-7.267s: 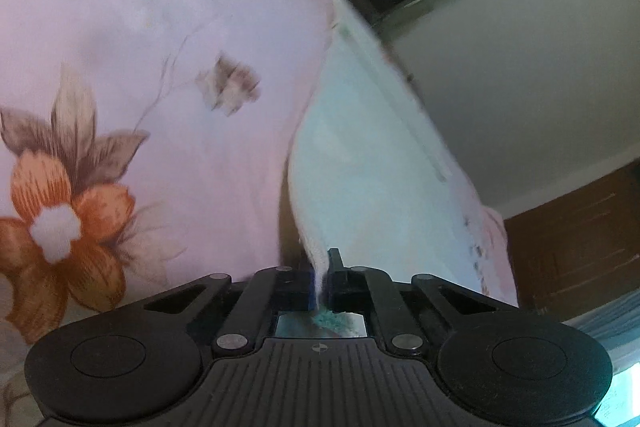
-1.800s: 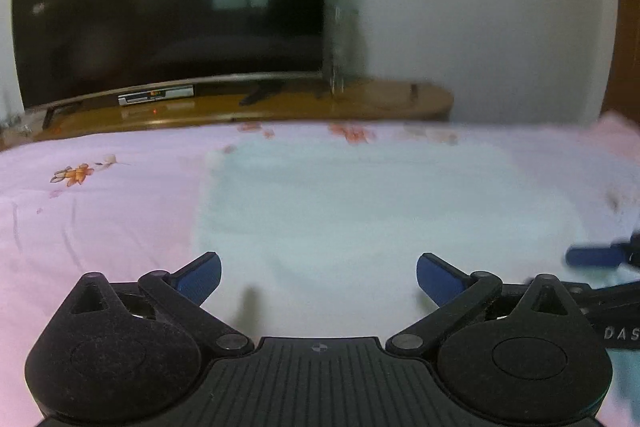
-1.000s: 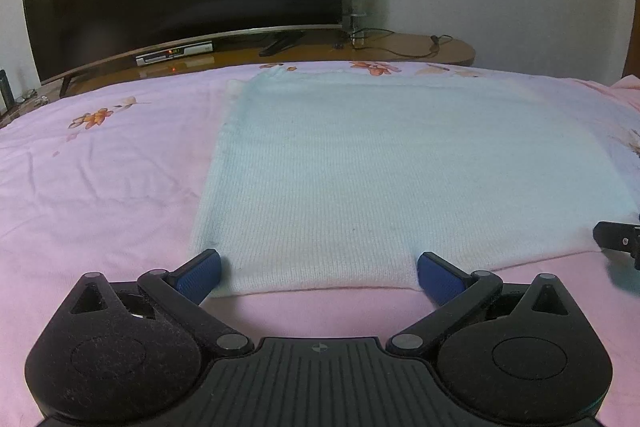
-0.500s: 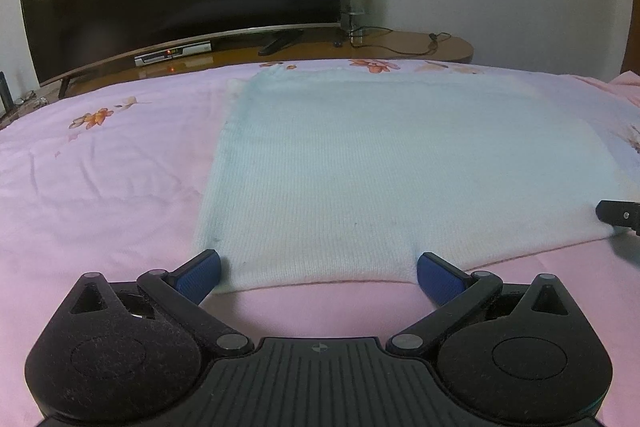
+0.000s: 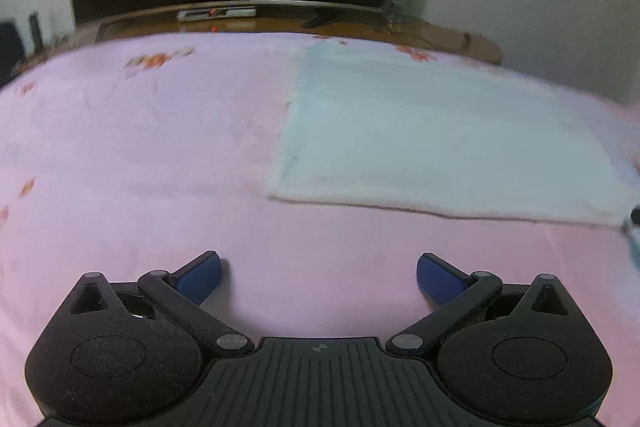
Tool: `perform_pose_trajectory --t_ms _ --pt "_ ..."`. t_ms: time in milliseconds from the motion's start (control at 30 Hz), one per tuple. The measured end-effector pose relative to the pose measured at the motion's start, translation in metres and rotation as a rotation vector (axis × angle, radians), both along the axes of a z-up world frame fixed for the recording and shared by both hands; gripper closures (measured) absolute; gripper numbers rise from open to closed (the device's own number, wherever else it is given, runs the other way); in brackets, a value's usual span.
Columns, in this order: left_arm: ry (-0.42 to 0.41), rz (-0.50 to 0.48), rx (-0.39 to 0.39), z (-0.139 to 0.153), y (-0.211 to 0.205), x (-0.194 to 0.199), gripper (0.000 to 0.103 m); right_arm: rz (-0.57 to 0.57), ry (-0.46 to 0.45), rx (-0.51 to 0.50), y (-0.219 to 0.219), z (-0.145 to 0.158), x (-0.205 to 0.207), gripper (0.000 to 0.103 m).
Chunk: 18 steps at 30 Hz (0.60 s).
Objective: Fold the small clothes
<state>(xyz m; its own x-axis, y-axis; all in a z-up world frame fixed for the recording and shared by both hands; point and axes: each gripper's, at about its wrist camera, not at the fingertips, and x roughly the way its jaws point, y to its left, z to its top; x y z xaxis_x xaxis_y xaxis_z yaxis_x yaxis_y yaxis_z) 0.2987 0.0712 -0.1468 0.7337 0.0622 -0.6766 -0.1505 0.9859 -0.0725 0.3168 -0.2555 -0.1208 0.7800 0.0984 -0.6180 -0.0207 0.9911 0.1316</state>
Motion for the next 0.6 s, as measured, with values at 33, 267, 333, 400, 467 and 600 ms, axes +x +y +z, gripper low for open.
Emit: perform_pose_trajectory --t_ms 33,267,333,400,467,600 --pt "-0.012 0.010 -0.044 0.001 0.003 -0.003 0.000 -0.001 -0.006 0.005 -0.001 0.002 -0.003 0.056" --pt "-0.110 0.087 -0.486 -0.013 0.024 0.010 0.000 0.036 -0.023 0.039 0.011 0.011 -0.008 0.063" --pt "-0.152 0.146 -0.585 -0.020 0.033 0.015 0.000 0.057 -0.032 0.049 0.018 0.014 -0.006 0.069" --pt "-0.180 0.196 -0.678 -0.025 0.043 0.021 0.000 0.069 -0.036 0.053 0.024 0.016 -0.001 0.073" --pt "-0.185 0.216 -0.723 -0.028 0.046 0.030 0.000 0.081 -0.044 0.075 0.028 0.018 0.006 0.081" --pt "-0.201 0.234 -0.782 -0.035 0.047 0.046 0.017 0.096 -0.047 0.091 0.041 0.020 0.021 0.086"
